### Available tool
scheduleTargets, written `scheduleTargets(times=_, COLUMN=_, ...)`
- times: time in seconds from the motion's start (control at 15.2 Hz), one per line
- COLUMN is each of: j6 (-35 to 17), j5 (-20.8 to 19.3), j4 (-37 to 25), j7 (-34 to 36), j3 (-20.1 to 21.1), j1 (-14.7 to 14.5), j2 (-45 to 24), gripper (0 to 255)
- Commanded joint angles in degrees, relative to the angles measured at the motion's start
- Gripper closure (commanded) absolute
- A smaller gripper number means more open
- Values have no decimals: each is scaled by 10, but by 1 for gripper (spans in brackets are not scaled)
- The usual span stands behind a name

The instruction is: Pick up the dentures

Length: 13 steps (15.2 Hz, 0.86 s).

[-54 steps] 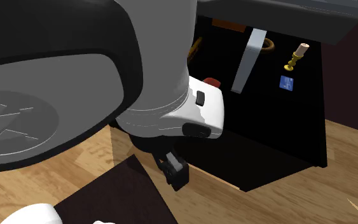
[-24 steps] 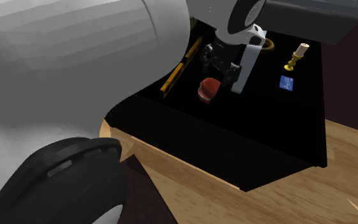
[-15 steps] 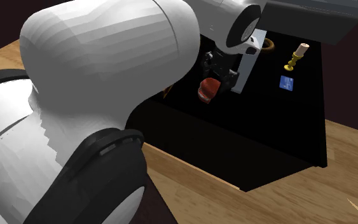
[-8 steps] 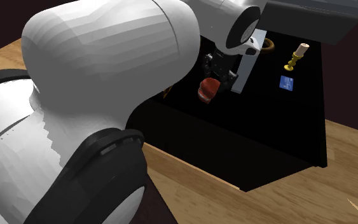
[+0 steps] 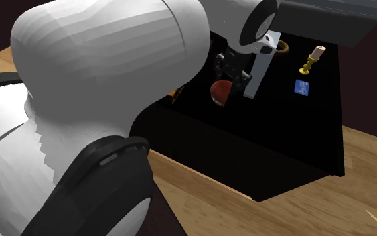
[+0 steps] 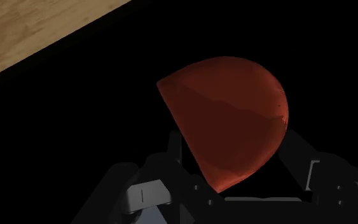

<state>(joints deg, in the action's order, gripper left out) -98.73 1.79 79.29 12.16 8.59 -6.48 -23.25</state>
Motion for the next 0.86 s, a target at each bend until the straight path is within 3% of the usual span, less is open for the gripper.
scheduleTargets(times=0.0, j6=17, j5=-1, j4=-20, j7=2, j3=0, j1=-1, j2=-3, gripper=255)
scheduleTargets(times=0.79, j6=102, j5=-3, j4=-118, j7=8, j3=1, j1=-4, j2=-16, gripper=255)
